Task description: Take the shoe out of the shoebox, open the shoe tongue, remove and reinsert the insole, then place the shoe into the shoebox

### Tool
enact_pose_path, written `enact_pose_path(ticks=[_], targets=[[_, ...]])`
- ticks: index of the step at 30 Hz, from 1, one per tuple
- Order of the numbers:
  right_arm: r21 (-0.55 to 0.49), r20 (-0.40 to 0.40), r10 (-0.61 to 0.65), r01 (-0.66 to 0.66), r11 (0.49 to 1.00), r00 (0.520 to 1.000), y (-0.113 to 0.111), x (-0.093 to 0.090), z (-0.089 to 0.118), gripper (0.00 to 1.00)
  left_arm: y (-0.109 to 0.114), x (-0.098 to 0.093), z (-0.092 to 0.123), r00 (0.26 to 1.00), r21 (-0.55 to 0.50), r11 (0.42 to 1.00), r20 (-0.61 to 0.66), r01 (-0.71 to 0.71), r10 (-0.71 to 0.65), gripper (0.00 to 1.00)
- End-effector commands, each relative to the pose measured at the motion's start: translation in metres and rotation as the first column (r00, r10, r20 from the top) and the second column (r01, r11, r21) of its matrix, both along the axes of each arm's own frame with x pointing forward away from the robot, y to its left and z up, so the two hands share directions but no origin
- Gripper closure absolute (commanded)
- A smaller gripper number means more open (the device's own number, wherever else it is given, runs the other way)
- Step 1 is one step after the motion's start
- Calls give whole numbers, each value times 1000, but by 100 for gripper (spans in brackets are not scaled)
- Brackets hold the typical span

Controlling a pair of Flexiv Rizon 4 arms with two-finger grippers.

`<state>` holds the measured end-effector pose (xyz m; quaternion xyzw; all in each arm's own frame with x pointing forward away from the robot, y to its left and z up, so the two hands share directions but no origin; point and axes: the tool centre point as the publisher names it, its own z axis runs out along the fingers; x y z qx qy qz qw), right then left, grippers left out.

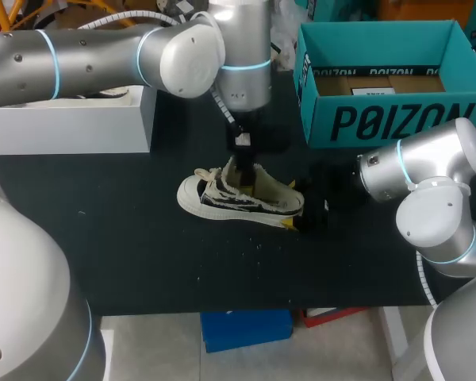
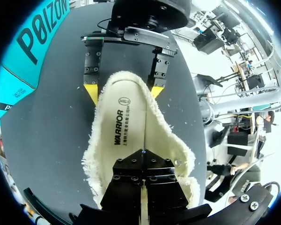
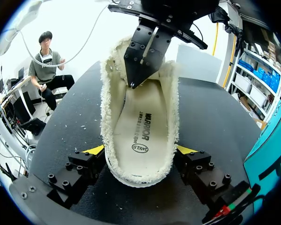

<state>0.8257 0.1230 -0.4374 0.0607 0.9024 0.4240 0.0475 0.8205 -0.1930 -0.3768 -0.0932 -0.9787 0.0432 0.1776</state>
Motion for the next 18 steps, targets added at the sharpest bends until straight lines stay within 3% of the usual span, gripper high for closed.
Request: enact_pose_path(ticks=[1, 18], targets=[[-3, -2, -1, 1, 1000, 1000, 2, 0, -5, 100, 1, -10, -11, 1000, -1, 1000, 2, -6, 6, 100], [-3, -2, -1, 1, 1000, 1000, 2, 0, -5, 100, 1, -16, -38, 998, -9, 1000, -51, -25, 25, 100]])
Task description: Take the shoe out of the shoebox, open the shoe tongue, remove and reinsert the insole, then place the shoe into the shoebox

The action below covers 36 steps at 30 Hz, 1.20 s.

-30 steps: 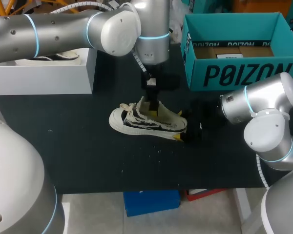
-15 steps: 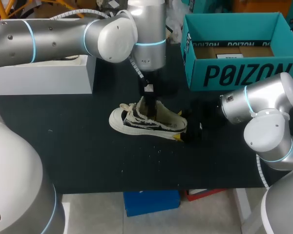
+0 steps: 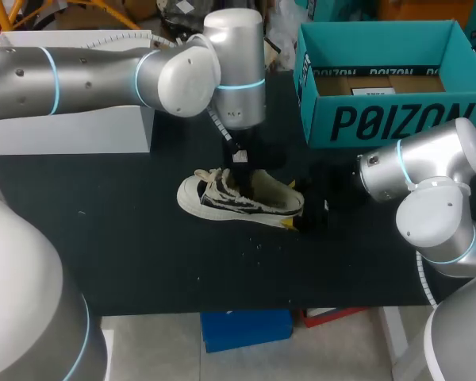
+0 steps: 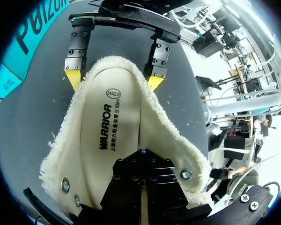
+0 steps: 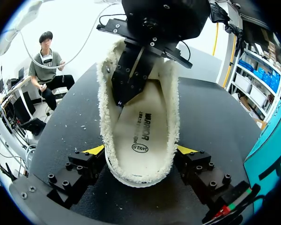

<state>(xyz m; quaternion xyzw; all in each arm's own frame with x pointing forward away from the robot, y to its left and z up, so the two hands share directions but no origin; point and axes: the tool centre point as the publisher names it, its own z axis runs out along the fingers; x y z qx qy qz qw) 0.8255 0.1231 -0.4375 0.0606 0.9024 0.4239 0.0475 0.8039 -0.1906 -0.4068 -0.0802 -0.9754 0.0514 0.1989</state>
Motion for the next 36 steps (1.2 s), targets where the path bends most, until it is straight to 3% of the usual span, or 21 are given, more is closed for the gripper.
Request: enact_pose_path(ticks=[1, 5, 6, 8, 11, 15, 19, 24, 30, 36], targets=[[-3, -2, -2, 2, 1000, 1000, 1, 0, -4, 100, -1, 1, -8, 1000, -4, 1000, -1, 1, -1, 100], [-3, -2, -2, 2, 1000, 1000, 1, 0, -4, 100, -2, 1, -8, 1000, -6, 1000, 28, -1, 1, 100], [-3, -2, -2, 2, 1000, 1000, 1, 0, -4, 100, -2, 1, -8, 999, -12, 1000, 39, 1, 0, 93], [-3, -2, -2, 2, 1000, 1000, 1, 0, -4, 100, -1, 2, -7, 997, -5, 1000, 71, -7, 7, 67], [-3, -2, -2, 2, 1000, 1000, 1, 0, -4, 100, -1, 3, -6, 994, -4, 1000, 106, -11, 11, 57], [-3, -2, -2, 2, 1000, 1000, 1, 0, -4, 100, -1, 5, -8, 989, 15, 1000, 147, -25, 23, 58], [-3, -2, -2, 2, 1000, 1000, 1, 0, -4, 100, -1, 7, -11, 986, 26, 999, 164, -45, 40, 51], [-3, -2, -2, 2, 1000, 1000, 1, 0, -4, 100, 3, 9, -17, 975, 56, 995, 211, -83, 69, 55], [-3, -2, -2, 2, 1000, 1000, 1, 0, -4, 100, 5, 14, -28, 914, 139, 976, 392, -166, 100, 58], [-3, -2, -2, 2, 1000, 1000, 1, 0, -4, 100, 6, 21, -38, 825, 140, 962, 553, -235, 121, 60]])
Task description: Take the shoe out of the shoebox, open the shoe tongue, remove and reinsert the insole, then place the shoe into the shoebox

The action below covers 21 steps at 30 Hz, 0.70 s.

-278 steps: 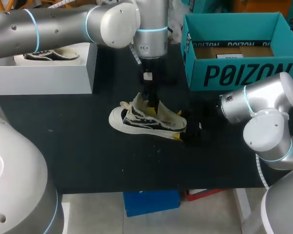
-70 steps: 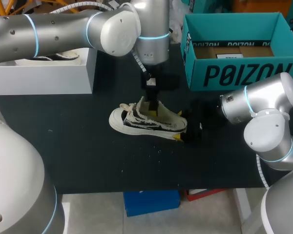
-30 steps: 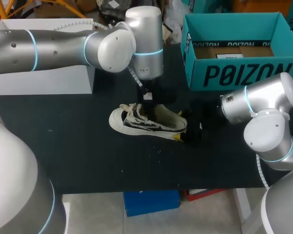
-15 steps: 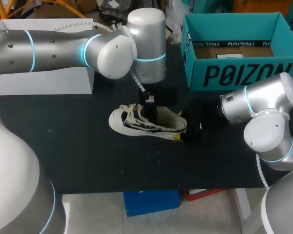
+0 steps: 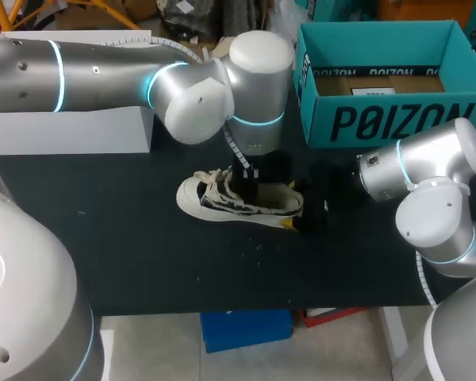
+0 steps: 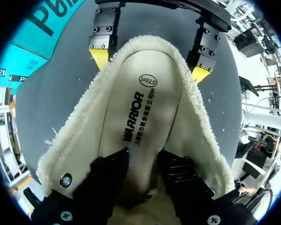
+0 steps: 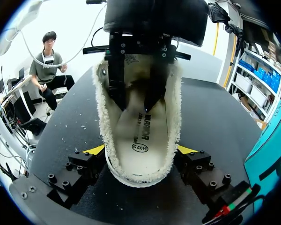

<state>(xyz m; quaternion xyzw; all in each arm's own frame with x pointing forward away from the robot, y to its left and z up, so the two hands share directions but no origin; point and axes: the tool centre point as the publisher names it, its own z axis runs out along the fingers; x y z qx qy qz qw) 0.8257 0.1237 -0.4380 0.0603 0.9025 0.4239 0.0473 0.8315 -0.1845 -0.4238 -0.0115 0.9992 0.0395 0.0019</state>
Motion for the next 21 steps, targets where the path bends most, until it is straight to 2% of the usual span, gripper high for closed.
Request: enact_pose_path(ticks=[1, 5, 7, 14, 21], targets=[[-2, -2, -2, 2, 1000, 1000, 1, 0, -4, 100, 0, -4, -22, 981, 37, 999, 192, -22, 15, 61], [-2, -2, -2, 2, 1000, 1000, 1, 0, -4, 100, -2, 2, -24, 955, 43, 999, 295, -31, 17, 64], [-2, -2, -2, 2, 1000, 1000, 1, 0, -4, 100, -4, 6, -25, 947, 35, 999, 321, -19, 7, 70], [-2, -2, -2, 2, 1000, 1000, 1, 0, -4, 100, -1, 25, -28, 916, 35, 999, 401, -10, -4, 70], [-2, -2, -2, 2, 1000, 1000, 1, 0, -4, 100, 4, 40, -24, 874, -7, 1000, 487, -4, 7, 68]])
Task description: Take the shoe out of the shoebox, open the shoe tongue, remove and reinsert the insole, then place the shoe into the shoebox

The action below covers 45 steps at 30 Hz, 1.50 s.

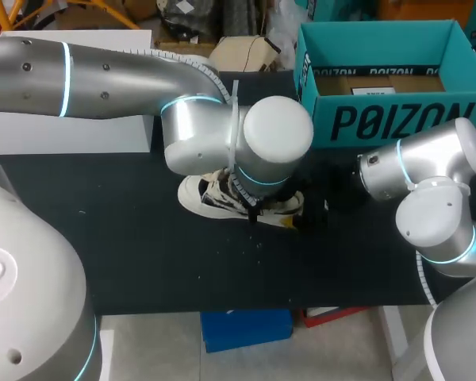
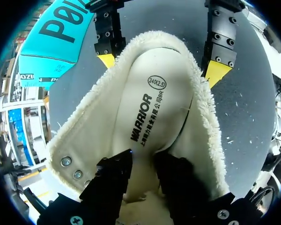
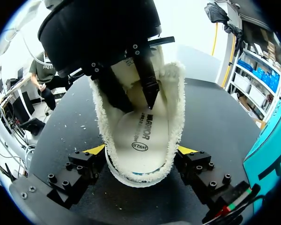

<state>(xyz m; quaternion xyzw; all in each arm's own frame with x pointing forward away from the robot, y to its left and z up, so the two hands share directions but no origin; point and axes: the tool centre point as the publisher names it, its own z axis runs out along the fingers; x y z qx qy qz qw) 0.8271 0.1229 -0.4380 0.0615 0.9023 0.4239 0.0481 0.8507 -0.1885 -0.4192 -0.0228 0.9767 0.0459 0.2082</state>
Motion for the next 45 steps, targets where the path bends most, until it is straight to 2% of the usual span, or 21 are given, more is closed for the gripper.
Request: enact_pose_path(ticks=[1, 8, 15, 16, 18, 22, 28, 31, 36, 45], targets=[[-3, -3, 1, -1, 1000, 1000, 2, -1, -4, 100, 8, 22, -28, 995, -30, 999, 96, 10, -8, 67], [-3, -3, 1, -1, 1000, 1000, 2, -1, -4, 100, 5, 29, -26, 987, -47, 998, 158, 33, -25, 66], [-3, -3, 1, -1, 1000, 1000, 2, -1, -4, 100, 6, 34, -32, 986, -45, 998, 164, 47, -39, 71], [-3, -3, 1, -1, 1000, 1000, 2, -1, -4, 100, 6, 34, -32, 986, -44, 998, 164, 48, -40, 75], [-3, -3, 1, -1, 1000, 1000, 2, -1, -4, 100, 7, 35, -32, 988, -54, 997, 150, 56, -47, 100], [-3, -3, 1, -1, 1000, 1000, 2, -1, -4, 100, 6, 29, -26, 989, -59, 997, 138, 59, -51, 100], [-3, -3, 1, -1, 1000, 1000, 2, -1, -4, 100, 2, 15, -12, 993, -118, 986, 36, 118, -115, 100], [-3, -3, 1, -1, 1000, 1000, 2, -1, -4, 100, -3, 11, -8, 973, -165, 974, -144, 154, -179, 100], [-3, -3, 1, -1, 1000, 1000, 2, -1, -4, 100, -9, 1, -5, 936, -206, 965, -276, 164, -218, 100], [-3, -3, 1, -1, 1000, 1000, 2, -1, -4, 100, -17, -13, 3, 870, -270, 950, -417, 158, -264, 100]])
